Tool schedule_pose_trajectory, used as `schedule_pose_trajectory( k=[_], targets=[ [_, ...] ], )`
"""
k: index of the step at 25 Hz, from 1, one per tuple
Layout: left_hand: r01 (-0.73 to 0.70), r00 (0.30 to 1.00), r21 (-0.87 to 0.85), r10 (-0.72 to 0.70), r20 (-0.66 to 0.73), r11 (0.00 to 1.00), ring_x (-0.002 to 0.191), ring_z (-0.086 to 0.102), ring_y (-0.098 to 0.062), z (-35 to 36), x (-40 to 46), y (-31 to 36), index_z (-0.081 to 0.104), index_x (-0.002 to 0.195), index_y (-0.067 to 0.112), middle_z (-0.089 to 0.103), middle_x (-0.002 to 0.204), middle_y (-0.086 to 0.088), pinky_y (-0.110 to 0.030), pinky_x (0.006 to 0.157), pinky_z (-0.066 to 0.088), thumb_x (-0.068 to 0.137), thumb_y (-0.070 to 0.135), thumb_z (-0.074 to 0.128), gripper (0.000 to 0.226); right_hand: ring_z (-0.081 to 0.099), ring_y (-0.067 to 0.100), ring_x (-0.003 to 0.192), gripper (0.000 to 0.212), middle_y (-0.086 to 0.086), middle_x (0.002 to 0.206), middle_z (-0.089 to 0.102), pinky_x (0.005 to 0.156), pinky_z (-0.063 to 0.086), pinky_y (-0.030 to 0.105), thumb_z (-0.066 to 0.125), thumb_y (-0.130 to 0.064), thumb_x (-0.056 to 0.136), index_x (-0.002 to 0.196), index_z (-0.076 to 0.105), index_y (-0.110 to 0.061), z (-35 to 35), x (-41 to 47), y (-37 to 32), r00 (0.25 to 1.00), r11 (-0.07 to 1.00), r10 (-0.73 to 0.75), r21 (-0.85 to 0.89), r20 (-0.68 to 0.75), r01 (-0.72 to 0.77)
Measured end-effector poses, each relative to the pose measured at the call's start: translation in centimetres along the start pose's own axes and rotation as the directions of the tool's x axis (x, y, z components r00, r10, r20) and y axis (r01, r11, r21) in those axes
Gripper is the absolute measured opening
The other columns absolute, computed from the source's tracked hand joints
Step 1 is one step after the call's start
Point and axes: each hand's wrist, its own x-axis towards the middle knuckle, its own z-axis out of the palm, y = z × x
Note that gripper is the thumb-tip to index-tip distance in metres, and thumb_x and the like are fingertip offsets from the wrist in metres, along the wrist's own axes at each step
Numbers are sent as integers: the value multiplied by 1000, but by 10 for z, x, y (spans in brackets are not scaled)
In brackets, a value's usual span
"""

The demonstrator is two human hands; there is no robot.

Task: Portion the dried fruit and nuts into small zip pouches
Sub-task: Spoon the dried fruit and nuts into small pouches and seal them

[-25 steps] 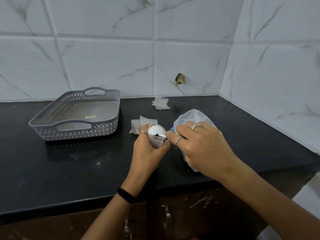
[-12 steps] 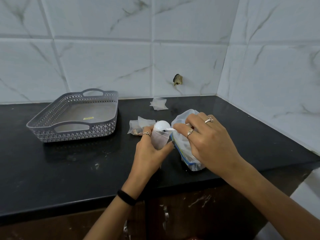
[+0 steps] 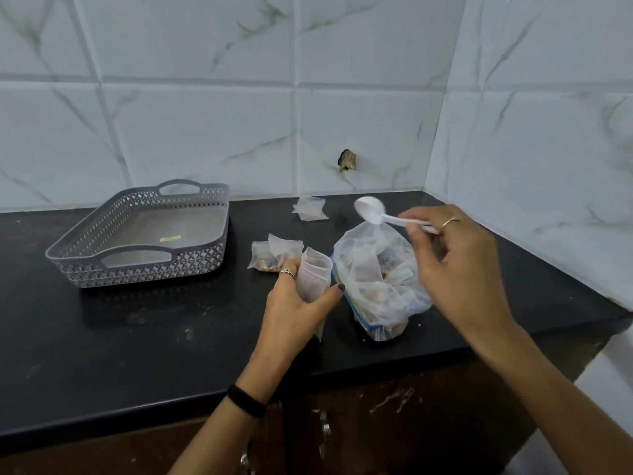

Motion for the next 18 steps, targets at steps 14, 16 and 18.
schedule_pose_trajectory(
  k=[14, 16, 18],
  targets=[
    [325, 923, -172, -273, 271, 930, 105, 66, -15, 28, -4, -1, 59, 116, 28, 70, 113, 5, -42, 96, 53, 80, 21, 75, 40, 64, 24, 81, 25, 7, 97, 71, 65, 43, 27, 52, -14, 89, 104, 70, -23, 8, -1, 47, 792, 891, 347, -441, 502, -111],
    [333, 920, -188, -276, 277, 924, 107, 65, -14, 31, -4, 0, 57, 120, 27, 69, 115, 4, -39, 95, 53, 81, 20, 73, 42, 64, 23, 79, 24, 7, 93, 71, 65, 46, 29, 52, -13, 89, 103, 69, -22, 8, -3, 43, 803, 901, 301, -430, 515, -62],
    [329, 924, -203, -269, 272, 922, 106, 65, -13, 33, -3, -2, 56, 121, 25, 69, 116, 4, -37, 94, 54, 83, 19, 72, 42, 63, 22, 76, 24, 7, 93, 70, 68, 51, 32, 52, -13, 89, 104, 69, -23, 6, -4, 40, 813, 911, 284, -407, 509, -64]
  ],
)
